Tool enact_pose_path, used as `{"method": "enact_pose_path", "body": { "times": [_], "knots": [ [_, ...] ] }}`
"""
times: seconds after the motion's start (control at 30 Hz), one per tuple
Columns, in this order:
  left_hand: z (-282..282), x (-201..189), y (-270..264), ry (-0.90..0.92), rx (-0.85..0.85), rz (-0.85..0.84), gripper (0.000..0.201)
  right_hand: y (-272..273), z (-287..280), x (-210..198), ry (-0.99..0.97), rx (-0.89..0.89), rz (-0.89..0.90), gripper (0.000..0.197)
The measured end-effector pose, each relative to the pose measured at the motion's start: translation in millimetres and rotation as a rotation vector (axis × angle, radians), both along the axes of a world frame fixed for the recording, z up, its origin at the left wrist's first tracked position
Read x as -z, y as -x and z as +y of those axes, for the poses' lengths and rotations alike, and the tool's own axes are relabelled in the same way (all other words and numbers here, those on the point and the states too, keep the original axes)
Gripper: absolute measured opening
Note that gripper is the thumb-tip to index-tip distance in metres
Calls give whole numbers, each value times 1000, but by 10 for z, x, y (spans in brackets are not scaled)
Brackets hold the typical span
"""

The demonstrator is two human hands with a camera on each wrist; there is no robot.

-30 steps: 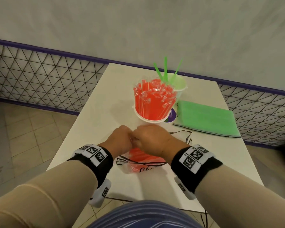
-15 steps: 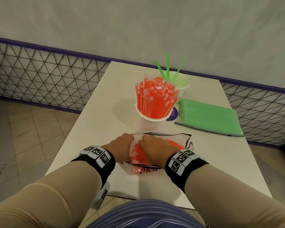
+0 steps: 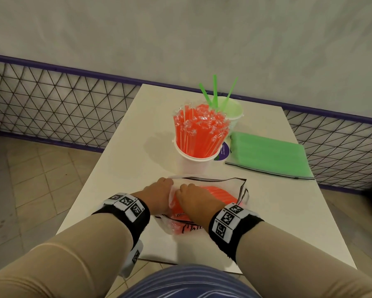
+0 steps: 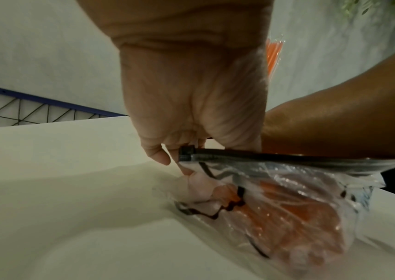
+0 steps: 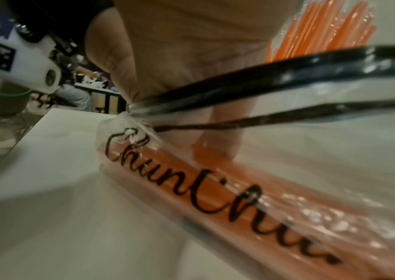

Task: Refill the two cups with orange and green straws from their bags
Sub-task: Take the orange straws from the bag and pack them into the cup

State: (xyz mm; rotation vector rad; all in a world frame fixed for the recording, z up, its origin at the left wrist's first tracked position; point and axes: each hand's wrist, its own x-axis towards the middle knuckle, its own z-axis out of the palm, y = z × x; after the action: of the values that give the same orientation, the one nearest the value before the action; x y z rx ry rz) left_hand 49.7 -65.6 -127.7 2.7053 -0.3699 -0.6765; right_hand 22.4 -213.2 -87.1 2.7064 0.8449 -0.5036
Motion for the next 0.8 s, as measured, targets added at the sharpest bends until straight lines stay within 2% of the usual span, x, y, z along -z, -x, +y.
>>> {"method": "enact_pose_path", "body": {
  "times": [0.2, 0.53, 0.67, 0.8],
  "knots": [
    [9, 0, 26, 60, -49, 37, 108, 2, -82, 14, -33, 10, 17, 29],
    [-25, -55, 65, 70, -57, 44, 107, -16, -203, 92, -112, 28, 43, 30],
    [0, -82, 62, 97, -74, 58, 106, -21, -262, 97, -250, 32, 60, 24],
    [71, -149, 0, 204, -180, 116, 103, -113, -334, -81, -467, 69, 38, 20]
  ]
}}
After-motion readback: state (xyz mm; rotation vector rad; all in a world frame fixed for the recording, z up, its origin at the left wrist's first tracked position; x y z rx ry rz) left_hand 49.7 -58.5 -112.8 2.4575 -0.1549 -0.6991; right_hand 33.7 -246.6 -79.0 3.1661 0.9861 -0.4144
